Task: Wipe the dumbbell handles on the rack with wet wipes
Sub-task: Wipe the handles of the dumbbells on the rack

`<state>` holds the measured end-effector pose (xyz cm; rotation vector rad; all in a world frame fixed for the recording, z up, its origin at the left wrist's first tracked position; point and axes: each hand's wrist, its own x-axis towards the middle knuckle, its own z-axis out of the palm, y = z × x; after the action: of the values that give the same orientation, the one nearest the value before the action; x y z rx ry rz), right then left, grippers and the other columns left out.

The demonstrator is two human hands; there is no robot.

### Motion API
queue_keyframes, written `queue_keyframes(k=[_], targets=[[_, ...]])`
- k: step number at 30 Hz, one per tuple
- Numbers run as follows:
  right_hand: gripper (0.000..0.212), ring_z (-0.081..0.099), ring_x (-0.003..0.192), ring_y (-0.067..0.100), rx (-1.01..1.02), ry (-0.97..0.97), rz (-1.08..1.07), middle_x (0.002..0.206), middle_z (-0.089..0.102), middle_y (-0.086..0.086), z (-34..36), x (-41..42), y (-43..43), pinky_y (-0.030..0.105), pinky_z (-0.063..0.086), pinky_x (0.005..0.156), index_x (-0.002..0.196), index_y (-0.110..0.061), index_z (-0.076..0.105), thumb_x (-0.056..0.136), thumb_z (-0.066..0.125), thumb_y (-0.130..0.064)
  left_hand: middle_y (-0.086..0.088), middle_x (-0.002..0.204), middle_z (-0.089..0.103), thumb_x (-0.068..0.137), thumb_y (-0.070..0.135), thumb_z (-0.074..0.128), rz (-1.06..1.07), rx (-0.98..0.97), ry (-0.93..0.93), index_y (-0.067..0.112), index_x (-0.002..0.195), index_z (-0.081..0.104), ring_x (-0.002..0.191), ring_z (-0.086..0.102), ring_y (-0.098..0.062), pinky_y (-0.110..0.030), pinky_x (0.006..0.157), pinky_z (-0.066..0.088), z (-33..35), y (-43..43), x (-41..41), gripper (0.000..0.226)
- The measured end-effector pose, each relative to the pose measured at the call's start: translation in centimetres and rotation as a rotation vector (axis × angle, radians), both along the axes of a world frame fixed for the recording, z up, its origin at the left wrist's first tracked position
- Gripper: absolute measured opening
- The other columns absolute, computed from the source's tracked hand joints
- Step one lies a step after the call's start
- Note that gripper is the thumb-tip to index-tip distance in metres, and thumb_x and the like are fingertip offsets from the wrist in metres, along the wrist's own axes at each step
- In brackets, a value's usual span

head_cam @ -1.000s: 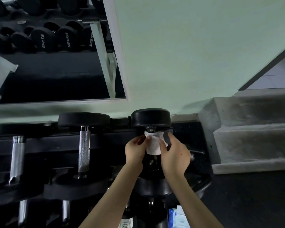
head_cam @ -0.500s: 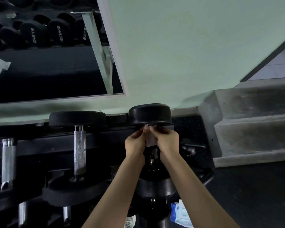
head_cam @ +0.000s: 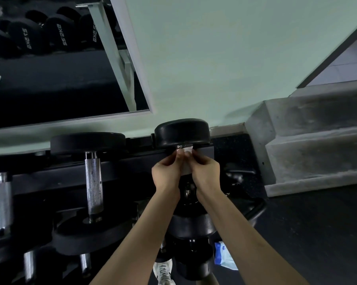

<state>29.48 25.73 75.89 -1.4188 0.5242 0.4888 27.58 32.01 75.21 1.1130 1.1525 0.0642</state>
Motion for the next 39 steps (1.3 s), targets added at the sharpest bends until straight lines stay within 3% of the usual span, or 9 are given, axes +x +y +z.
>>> queue_keyframes(k=[2,6,11,16,21,26,33,37,39], targets=[[0.027,0.071,0.081,0.022,-0.005,0.009,-0.055,0.073,0.072,0.005,-0.1,-0.1,0.8,0.037,0.058,0.079,0.065,-0.018,0.072,0.088,0.062,-0.008,-0.003,0.081,0.074,0.080,0.020,0.073,0.052,0.081,0.020,0.019,0.082,0.073,0.079,0.070,-0.014,-0.028,0.077,0.056,0.3,-0.4,0.3,0.002],[0.032,0.071,0.082,0.023,-0.071,-0.059,-0.093,0.072,0.072,0.002,-0.9,-0.1,1.8,0.045,0.056,0.085,0.061,-0.021,0.070,0.088,0.058,-0.009,-0.001,0.071,0.071,0.082,0.004,0.067,0.089,0.108,-0.050,0.016,0.069,0.070,0.066,0.067,-0.006,-0.012,0.056,0.049,0.8,-0.8,0.6,0.018],[0.018,0.066,0.066,0.003,0.045,-0.074,0.026,0.064,0.071,-0.007,-0.9,1.2,-0.1,0.016,0.053,0.070,0.067,-0.017,0.071,0.082,0.070,-0.008,-0.007,0.086,0.071,0.082,0.008,0.070,-0.089,0.016,-0.073,0.009,0.093,0.071,0.082,0.065,-0.016,-0.026,0.079,0.053,0.5,1.2,0.0,0.011],[0.003,0.070,0.076,0.012,0.116,-0.003,0.132,0.076,0.074,0.000,-1.3,1.0,-1.8,0.021,0.055,0.073,0.082,-0.011,0.073,0.082,0.070,-0.011,-0.006,0.083,0.072,0.079,0.021,0.074,-0.214,-0.044,-0.029,0.012,0.094,0.071,0.077,0.070,-0.014,-0.027,0.077,0.056,0.1,1.9,-0.9,0.018],[0.014,0.071,0.081,0.019,-0.176,-0.099,0.357,0.081,0.074,0.012,-1.3,-1.2,-3.6,0.033,0.055,0.076,0.085,-0.008,0.075,0.082,0.072,-0.021,-0.001,0.084,0.075,0.074,0.030,0.077,-0.384,-0.057,0.033,0.019,0.096,0.073,0.081,0.071,-0.013,-0.025,0.075,0.055,-0.1,1.5,-4.3,0.025],[0.003,0.070,0.077,0.019,-0.013,-0.070,0.426,0.079,0.074,0.008,-1.0,1.4,-4.0,0.028,0.058,0.074,0.081,-0.011,0.074,0.078,0.074,-0.010,0.004,0.087,0.073,0.075,0.015,0.076,-0.425,0.073,-0.039,0.020,0.094,0.072,0.080,0.069,-0.005,-0.016,0.071,0.053,0.0,2.3,-3.0,0.020],[0.024,0.070,0.088,0.008,-0.131,-0.210,0.735,0.093,0.075,0.001,-2.3,-0.9,-6.8,0.018,0.054,0.080,0.103,-0.009,0.073,0.079,0.073,-0.016,0.016,0.099,0.068,0.071,0.017,0.079,-0.612,0.092,-0.039,0.023,0.121,0.060,0.087,0.063,0.009,-0.007,0.073,0.049,-0.6,2.0,-6.0,0.055],[0.010,0.070,0.067,0.005,-0.052,-0.154,0.610,0.071,0.074,-0.003,-2.0,0.3,-5.7,0.015,0.052,0.062,0.084,-0.010,0.074,0.075,0.076,-0.008,0.002,0.096,0.074,0.069,0.010,0.079,-0.504,0.004,-0.081,0.020,0.109,0.068,0.086,0.070,-0.006,-0.013,0.071,0.053,-0.4,2.3,-4.9,0.042],[0.010,0.071,0.070,0.009,0.005,-0.108,0.566,0.073,0.074,-0.001,-1.9,0.7,-5.5,0.018,0.054,0.064,0.082,-0.013,0.074,0.073,0.076,-0.008,-0.001,0.097,0.074,0.070,0.009,0.078,-0.515,-0.003,-0.115,0.020,0.108,0.069,0.088,0.070,-0.010,-0.015,0.071,0.053,-0.5,2.6,-4.5,0.040]])
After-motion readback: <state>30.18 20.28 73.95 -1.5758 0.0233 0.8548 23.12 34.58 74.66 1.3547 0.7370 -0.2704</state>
